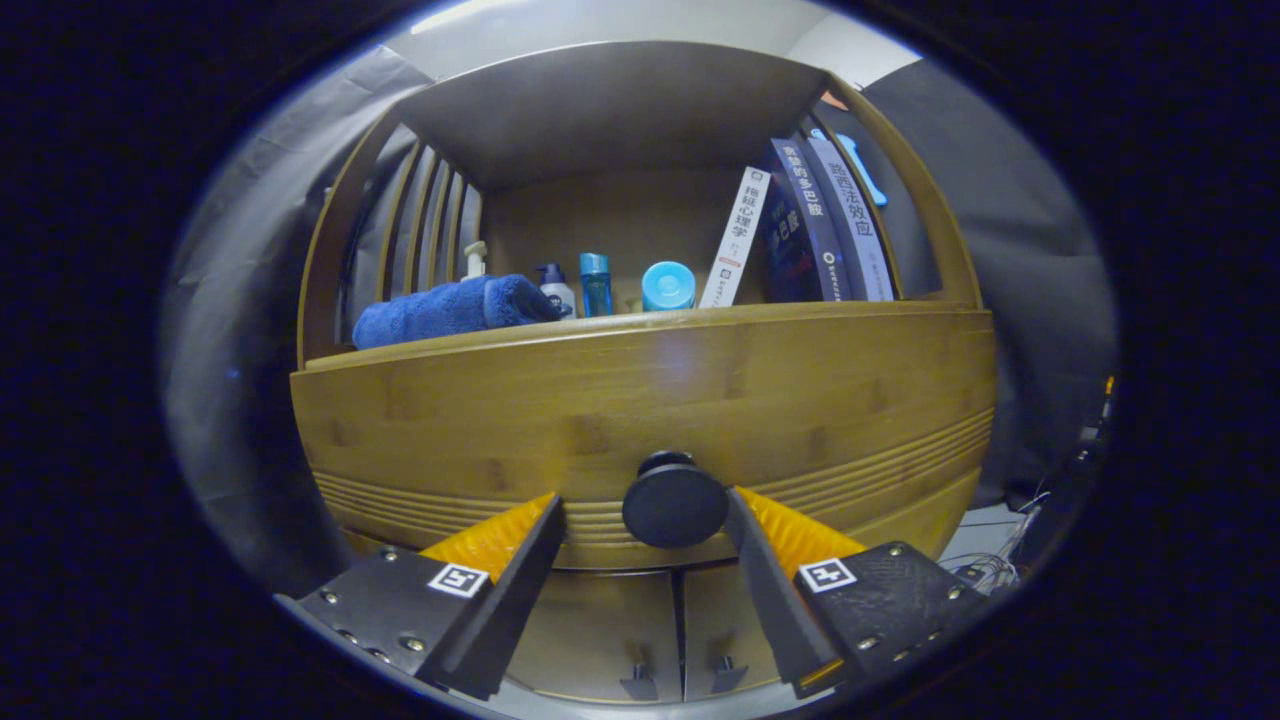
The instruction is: Pull open the drawer, take out the items inside it, and place them on the countertop above the cabinet.
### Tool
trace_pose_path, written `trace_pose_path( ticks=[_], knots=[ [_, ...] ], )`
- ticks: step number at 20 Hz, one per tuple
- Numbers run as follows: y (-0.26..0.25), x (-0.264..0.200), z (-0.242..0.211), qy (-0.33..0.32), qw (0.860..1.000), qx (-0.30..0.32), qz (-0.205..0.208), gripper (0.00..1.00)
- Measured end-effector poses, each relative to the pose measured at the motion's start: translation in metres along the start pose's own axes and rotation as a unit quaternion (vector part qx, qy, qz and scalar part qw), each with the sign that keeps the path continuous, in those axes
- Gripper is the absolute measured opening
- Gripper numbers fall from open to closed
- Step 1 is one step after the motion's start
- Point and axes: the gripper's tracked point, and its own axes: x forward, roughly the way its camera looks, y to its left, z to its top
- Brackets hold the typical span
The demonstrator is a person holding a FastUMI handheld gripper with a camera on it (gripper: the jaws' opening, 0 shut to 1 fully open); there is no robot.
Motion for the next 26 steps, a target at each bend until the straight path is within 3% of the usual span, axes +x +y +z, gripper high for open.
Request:
trace_pose_path(
  ticks=[9,15,22,26],
  knots=[
    [-0.003,-0.001,-0.003,0.036,0.999,0.025,0.009,0.97],
    [-0.033,-0.022,-0.014,0.080,0.997,0.001,-0.006,0.97],
    [-0.044,-0.075,0.030,0.060,0.998,-0.027,-0.006,0.97],
    [-0.024,-0.113,0.059,0.056,0.997,-0.049,0.019,0.97]
  ],
)
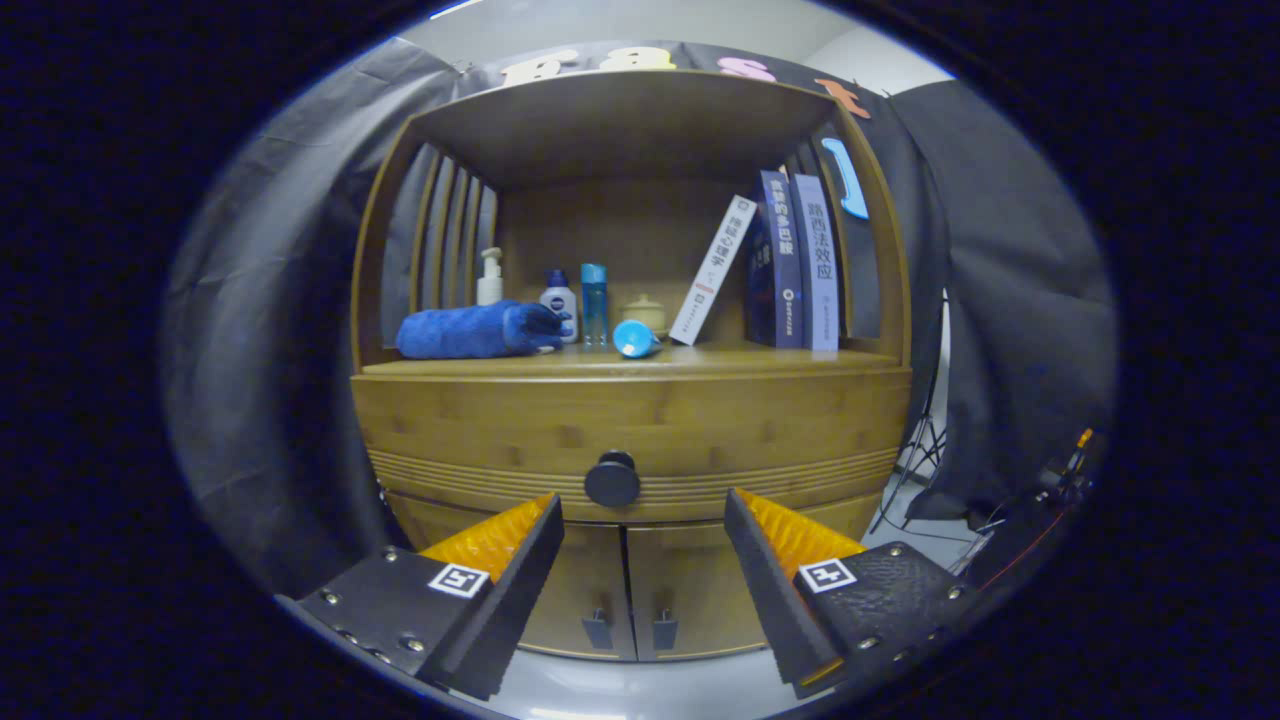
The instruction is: Pull open the drawer, take out the items inside it, and place them on the countertop above the cabinet.
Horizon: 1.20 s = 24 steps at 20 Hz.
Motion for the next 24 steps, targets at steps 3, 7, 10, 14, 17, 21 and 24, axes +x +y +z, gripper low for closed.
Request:
trace_pose_path(
  ticks=[3,7,10,14,17,21,24],
  knots=[
    [0.016,-0.030,0.023,-0.001,1.000,-0.008,0.015,0.97],
    [0.028,-0.058,0.063,-0.015,1.000,-0.026,0.002,0.97],
    [0.047,-0.082,0.096,-0.029,0.999,-0.037,0.009,0.97],
    [0.071,-0.117,0.138,-0.037,0.999,-0.011,0.023,0.97],
    [0.072,-0.143,0.171,-0.057,0.998,-0.016,0.020,0.97],
    [0.063,-0.176,0.199,-0.083,0.996,0.007,0.022,0.97],
    [0.046,-0.185,0.211,-0.097,0.995,0.031,0.017,0.97]
  ],
)
